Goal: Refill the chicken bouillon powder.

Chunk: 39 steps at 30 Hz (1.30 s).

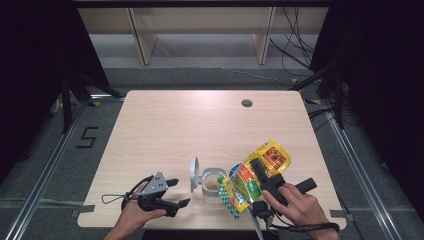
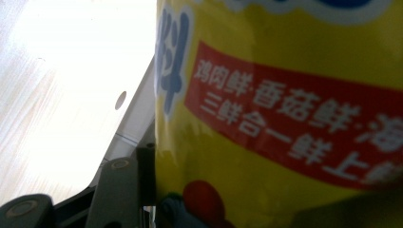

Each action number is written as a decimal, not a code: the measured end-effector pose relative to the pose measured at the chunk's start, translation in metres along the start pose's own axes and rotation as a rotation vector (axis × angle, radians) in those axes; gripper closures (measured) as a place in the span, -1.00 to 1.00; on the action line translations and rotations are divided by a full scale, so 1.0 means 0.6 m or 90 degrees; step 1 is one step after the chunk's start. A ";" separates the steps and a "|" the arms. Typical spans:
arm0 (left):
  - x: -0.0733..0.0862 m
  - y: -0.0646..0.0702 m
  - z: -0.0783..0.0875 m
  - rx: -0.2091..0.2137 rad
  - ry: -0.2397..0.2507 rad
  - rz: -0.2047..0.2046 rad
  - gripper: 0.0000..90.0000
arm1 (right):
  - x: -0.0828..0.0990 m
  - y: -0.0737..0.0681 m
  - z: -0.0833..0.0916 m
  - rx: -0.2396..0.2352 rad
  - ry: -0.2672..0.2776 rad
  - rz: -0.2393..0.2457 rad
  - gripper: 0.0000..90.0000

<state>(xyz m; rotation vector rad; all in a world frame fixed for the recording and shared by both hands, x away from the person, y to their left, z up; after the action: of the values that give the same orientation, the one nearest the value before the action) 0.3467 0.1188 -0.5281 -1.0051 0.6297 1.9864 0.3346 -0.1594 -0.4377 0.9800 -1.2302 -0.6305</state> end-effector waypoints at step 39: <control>-0.001 0.004 0.000 0.008 0.005 0.011 -0.53 | 0.002 0.000 -0.002 0.000 -0.015 -0.011 0.04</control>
<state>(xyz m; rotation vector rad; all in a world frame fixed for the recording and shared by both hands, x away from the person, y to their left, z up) 0.3448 0.1172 -0.5275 -1.0030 0.6558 1.9933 0.3359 -0.1601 -0.4371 0.9868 -1.2444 -0.6569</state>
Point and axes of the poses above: each handheld gripper's, and its own axes: z roughly backward along the jaws, x roughly out of its underside, y roughly to its right, the point moved 6 cm from there along -z, roughly forward along the jaws, and after that the axes turned 2 degrees about -y, right-handed, at the moved point
